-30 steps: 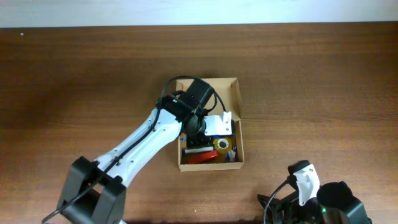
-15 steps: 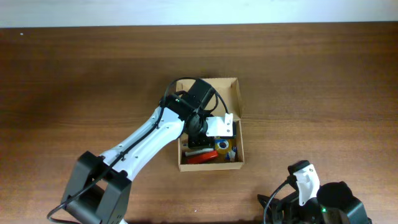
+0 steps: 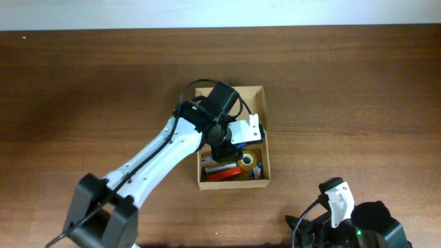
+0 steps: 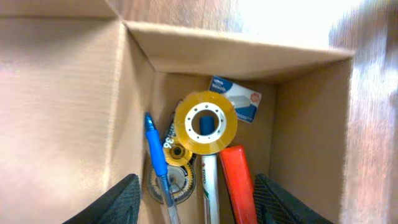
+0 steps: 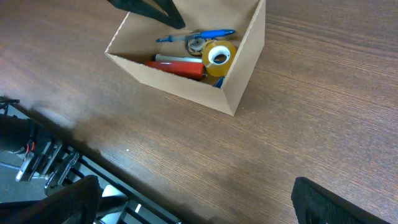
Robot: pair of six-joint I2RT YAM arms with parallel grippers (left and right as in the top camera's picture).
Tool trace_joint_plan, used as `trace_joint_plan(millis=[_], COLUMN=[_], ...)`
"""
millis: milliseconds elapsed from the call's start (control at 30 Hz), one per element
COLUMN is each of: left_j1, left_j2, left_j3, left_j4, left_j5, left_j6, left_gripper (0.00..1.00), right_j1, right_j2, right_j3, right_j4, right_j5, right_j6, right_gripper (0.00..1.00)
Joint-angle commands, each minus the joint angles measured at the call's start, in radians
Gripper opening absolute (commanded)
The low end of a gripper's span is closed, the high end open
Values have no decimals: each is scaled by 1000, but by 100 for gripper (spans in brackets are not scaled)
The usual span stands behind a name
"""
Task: Pack container
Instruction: 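Lower the pen into the box and open the left gripper, then withdraw the left gripper and bring the right gripper toward the box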
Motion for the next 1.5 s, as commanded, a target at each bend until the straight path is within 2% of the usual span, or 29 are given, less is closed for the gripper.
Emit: trace_joint_plan(millis=[0, 133, 267, 367, 567, 833, 967, 1167, 1467], left_j1=[-3, 0, 12, 39, 150, 304, 344, 369, 369], left_j2=[-90, -160, -253, -315, -380, -378, -373, -348, -307], left_j3=[32, 32, 32, 32, 32, 32, 32, 32, 32], left_j4=[2, 3, 2, 2, 0, -10, -16, -17, -16], left_j5=[22, 11, -78, -116, -162, -136, -135, -128, -98], left_j6=[-103, -245, -399, -461, -549, -568, -568, -568, -568], left_gripper=[57, 56, 55, 49, 49, 49, 49, 50, 50], right_j1=[8, 8, 8, 8, 8, 8, 8, 8, 4], right_j2=[4, 4, 4, 4, 4, 4, 4, 4, 31], right_j3=[-3, -3, -3, -3, -3, -3, -3, -3, -12], right_j4=[3, 3, 3, 3, 3, 9, 97, 193, 210], right_j5=[-6, -5, -5, -5, -5, -3, -2, -3, 1], right_j6=[-3, -3, -3, -3, -3, -3, -3, -2, 26], right_gripper=[99, 99, 99, 99, 99, 99, 99, 99, 99])
